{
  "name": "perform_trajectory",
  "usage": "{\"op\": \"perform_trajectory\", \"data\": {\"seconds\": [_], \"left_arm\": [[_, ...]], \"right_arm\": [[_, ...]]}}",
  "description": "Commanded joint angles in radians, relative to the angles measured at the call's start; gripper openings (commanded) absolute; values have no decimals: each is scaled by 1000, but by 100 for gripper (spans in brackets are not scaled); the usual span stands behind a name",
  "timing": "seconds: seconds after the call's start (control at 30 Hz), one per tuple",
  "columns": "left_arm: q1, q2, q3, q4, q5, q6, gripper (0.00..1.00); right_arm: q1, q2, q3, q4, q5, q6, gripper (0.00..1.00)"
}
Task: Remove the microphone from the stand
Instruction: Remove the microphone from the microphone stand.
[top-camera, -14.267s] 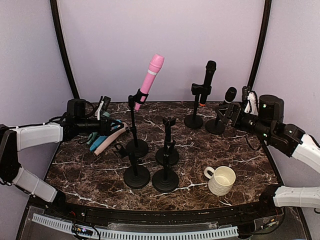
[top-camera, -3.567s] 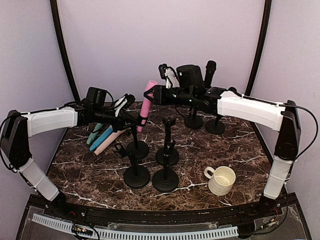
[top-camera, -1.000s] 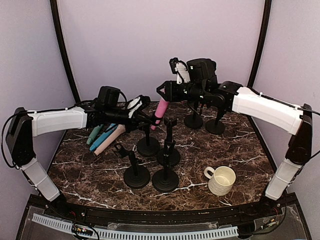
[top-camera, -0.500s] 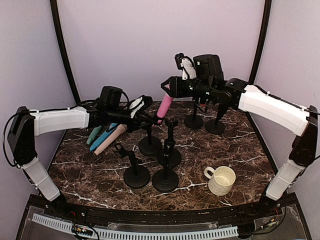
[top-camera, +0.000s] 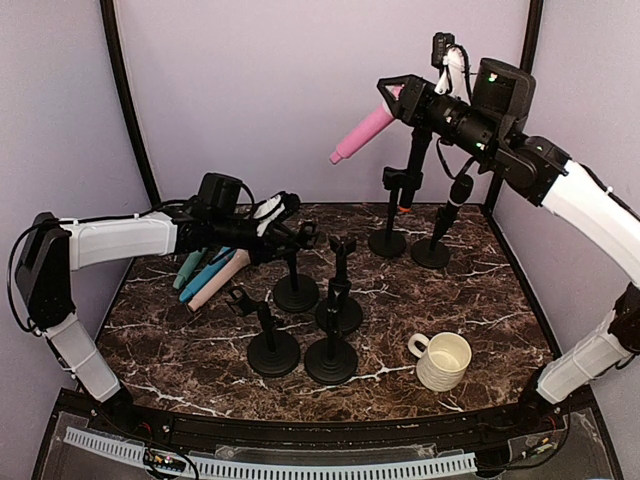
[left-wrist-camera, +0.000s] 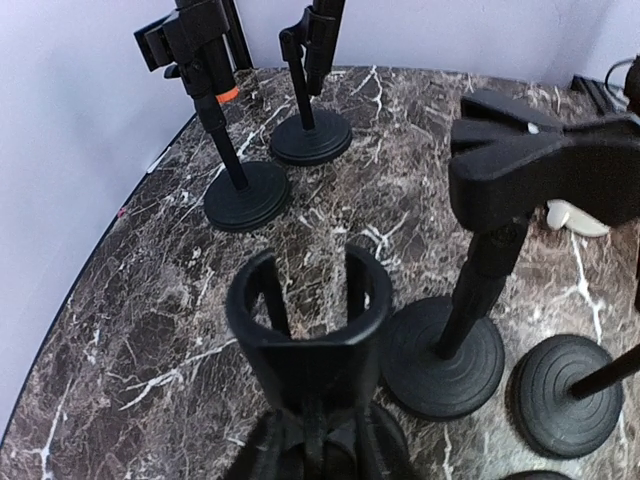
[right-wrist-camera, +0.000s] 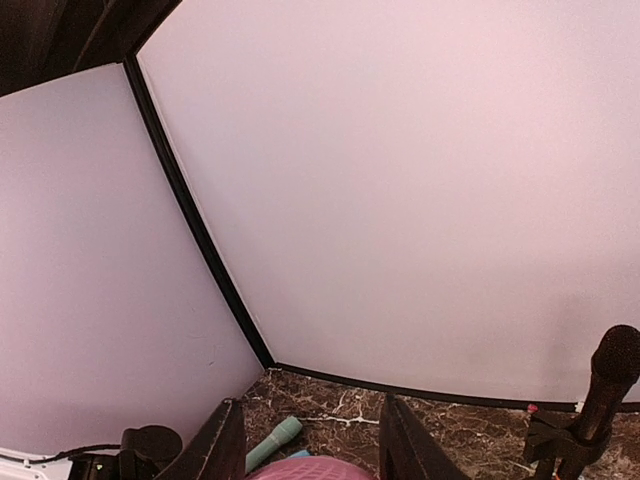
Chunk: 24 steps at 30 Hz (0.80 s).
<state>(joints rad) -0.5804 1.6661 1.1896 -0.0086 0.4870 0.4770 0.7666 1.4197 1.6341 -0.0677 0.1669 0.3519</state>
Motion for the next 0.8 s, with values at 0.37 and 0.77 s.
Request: {"op": "perform_trajectory", "data": {"seconds": [0.37, 0.77], "left_arm": [[5, -200, 59, -22, 4, -173, 76], [-137, -331, 128, -22, 14, -334, 78]], "right_arm": [[5, -149, -163, 13, -30, 51, 20], [39, -92, -156, 87, -445, 96, 21]]}}
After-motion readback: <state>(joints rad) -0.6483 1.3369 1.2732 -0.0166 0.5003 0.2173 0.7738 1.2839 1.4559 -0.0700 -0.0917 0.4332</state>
